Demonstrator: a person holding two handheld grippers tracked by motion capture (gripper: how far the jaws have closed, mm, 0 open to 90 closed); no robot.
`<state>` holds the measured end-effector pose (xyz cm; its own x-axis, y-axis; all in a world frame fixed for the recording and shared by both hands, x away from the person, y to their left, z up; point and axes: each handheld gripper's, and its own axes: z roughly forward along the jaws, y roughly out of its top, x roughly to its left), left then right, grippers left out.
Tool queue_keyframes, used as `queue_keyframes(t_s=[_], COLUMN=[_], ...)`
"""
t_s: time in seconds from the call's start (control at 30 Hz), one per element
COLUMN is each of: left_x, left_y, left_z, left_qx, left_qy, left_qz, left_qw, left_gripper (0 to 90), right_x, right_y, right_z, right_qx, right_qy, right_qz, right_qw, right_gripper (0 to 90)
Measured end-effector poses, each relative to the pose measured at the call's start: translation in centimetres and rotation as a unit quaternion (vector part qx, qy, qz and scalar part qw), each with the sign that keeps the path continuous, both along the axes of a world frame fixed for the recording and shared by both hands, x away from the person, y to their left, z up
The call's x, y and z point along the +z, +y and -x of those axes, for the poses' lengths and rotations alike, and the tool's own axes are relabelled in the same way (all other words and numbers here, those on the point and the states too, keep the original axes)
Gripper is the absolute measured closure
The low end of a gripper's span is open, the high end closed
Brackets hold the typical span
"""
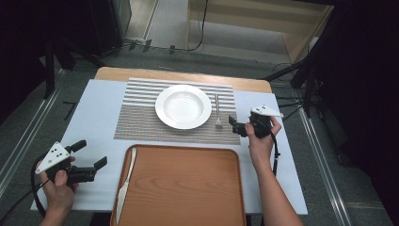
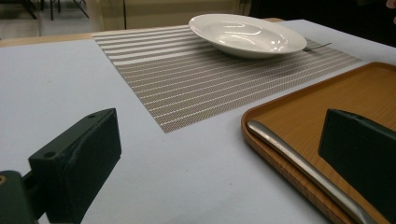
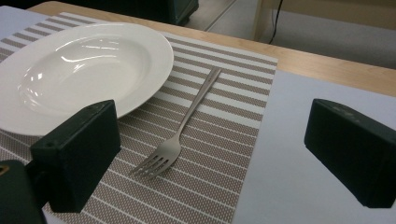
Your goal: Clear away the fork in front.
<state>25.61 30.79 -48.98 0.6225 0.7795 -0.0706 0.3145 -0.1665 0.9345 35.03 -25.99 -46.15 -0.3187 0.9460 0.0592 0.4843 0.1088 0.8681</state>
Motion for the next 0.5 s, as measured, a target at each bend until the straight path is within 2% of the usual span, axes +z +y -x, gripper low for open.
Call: queue_keyframes(t_s=[0.13,0.3,0.4,0.5], left_x=[0.0,0.0,0.0,0.0], left_y=[0.0,0.0,0.0,0.0], left_z=[0.1,0.1,0.1,0.1], left_qx=[-0.001,-0.003,-0.004,-0.003], left_qy=[-0.003,-0.004,-0.003,-0.003], left_qz=[0.001,0.003,0.003,0.004], left_qw=[1.0000,1.0000,1.0000,1.0000], left_gripper=[0.0,0.0,0.0,0.0], right_x=[-0.1,-0.7,-1.1,-1.4], right_y=[0.3,0.4,0.5,0.6], right_z=[-1.2,-2.9,-3.8,-4.4], right_qx=[-0.001,-0.006,-0.013,-0.024], right_qy=[0.008,0.036,0.053,0.055], right_qz=[0.000,-0.003,0.005,-0.007], right_qw=[1.0000,0.9993,0.9985,0.9982], right_gripper=[3.7,4.7,5.3,18.4])
